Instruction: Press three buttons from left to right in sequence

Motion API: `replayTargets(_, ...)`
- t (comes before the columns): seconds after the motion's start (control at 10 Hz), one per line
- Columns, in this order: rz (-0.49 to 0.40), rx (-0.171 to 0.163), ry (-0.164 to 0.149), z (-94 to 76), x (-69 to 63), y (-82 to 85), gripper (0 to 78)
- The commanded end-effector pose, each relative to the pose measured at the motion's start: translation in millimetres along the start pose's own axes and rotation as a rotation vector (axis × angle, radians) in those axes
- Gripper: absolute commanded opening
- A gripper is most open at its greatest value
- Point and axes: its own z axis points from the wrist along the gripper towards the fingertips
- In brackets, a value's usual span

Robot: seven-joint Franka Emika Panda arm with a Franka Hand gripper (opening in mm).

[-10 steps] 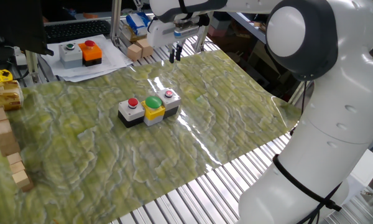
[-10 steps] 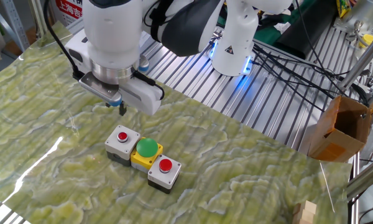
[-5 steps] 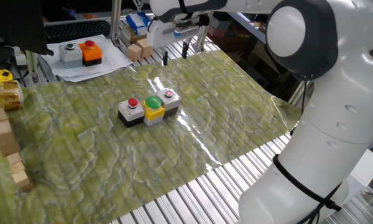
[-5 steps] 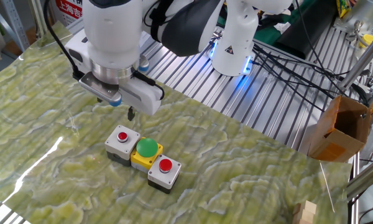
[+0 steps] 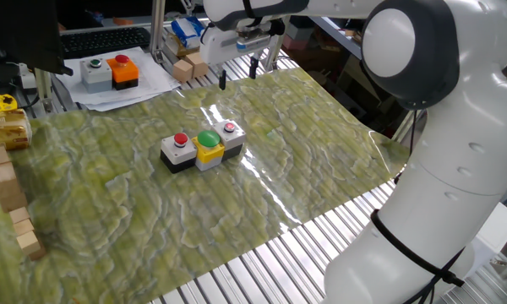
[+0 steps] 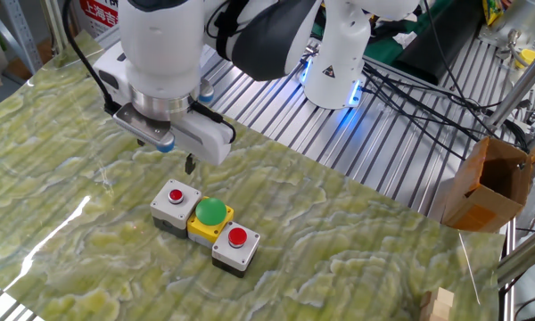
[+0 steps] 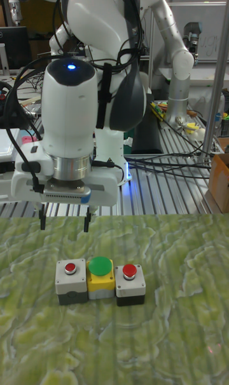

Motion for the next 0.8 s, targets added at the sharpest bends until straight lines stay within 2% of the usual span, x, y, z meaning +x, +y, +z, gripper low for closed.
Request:
replayTargets(0.1,-0.076,0.006,-0.042,88.0,-8.4,-14.6,77.5)
replayTargets(0.4,-0.081,0.007,-0.043,93.3,-8.9,-16.9,77.5)
replayTargets(0.8,-0.101,0.011,-0.055,113.3,-11.1,-18.6,77.5)
